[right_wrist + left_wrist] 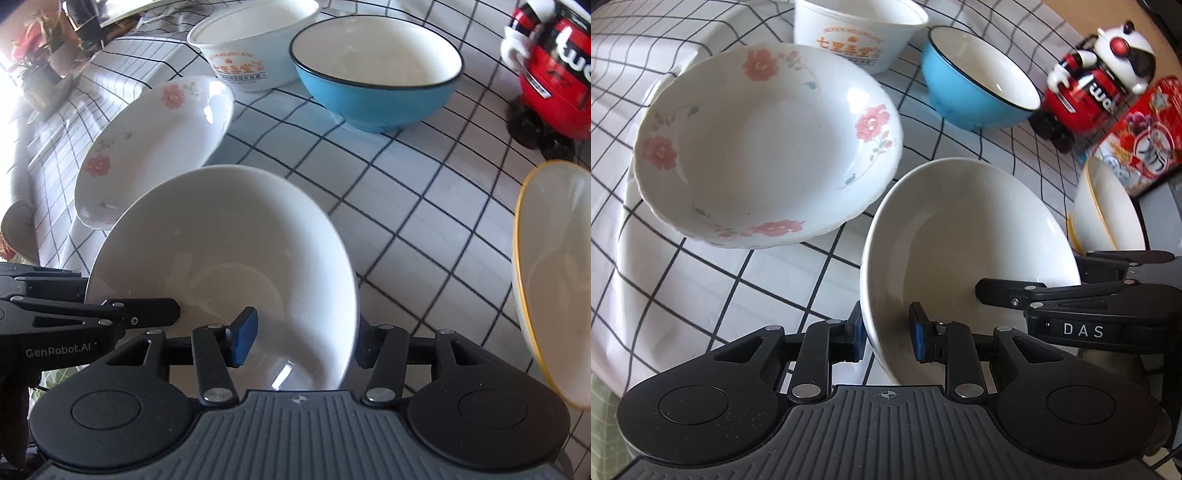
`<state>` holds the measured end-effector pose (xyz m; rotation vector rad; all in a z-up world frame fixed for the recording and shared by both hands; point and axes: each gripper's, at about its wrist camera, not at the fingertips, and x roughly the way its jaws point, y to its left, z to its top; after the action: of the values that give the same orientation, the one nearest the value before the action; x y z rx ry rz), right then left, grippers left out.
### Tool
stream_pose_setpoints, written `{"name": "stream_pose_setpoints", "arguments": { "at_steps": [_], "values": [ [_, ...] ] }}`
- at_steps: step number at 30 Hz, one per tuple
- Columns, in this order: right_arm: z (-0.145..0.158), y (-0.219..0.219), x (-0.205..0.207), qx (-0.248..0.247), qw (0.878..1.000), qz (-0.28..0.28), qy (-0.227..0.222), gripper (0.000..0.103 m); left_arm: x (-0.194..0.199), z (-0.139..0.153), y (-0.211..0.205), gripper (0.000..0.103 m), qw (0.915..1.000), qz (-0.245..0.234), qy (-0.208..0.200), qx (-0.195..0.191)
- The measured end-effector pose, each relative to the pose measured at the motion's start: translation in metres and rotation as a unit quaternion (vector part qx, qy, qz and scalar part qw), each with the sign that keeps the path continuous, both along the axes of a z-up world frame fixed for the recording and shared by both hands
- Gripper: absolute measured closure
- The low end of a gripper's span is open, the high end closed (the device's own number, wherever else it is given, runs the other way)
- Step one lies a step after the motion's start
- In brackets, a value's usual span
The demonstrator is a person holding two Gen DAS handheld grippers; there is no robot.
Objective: Organize plates and bowls
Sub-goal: 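Carry the white bowl over the floral plate and lower it in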
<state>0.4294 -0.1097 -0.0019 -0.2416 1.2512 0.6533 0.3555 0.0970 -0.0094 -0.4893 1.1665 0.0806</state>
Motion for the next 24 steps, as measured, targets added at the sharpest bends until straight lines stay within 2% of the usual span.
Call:
{"name": "stream_pose_setpoints", "arguments": {
  "at_steps": [8,13,18,24],
  "values": [
    [0.001,-0.004,-0.004,0.001,1.000,-0.019,0.014,0.052,0.004,0.000,0.001,0.077,0.9998,0.009,0.017,-0.007],
    [0.016,-0.005,-0.006,0.003,1.000,-0.018,-0.002,0.053,0.002,0.006,0.004,0.076,0.9997,0.003,0.015,-0.020],
    [0.045,0.001,0.002,0.016,0.999,-0.018,-0.028,0.053,0.004,0.035,0.013,0.078,0.9997,0.004,-0.018,-0.017],
    [0.088,0.029,0.013,0.044,0.997,-0.005,-0.067,0.053,0.013,0.078,0.044,0.078,0.9985,0.014,-0.052,-0.002]
  ]
}}
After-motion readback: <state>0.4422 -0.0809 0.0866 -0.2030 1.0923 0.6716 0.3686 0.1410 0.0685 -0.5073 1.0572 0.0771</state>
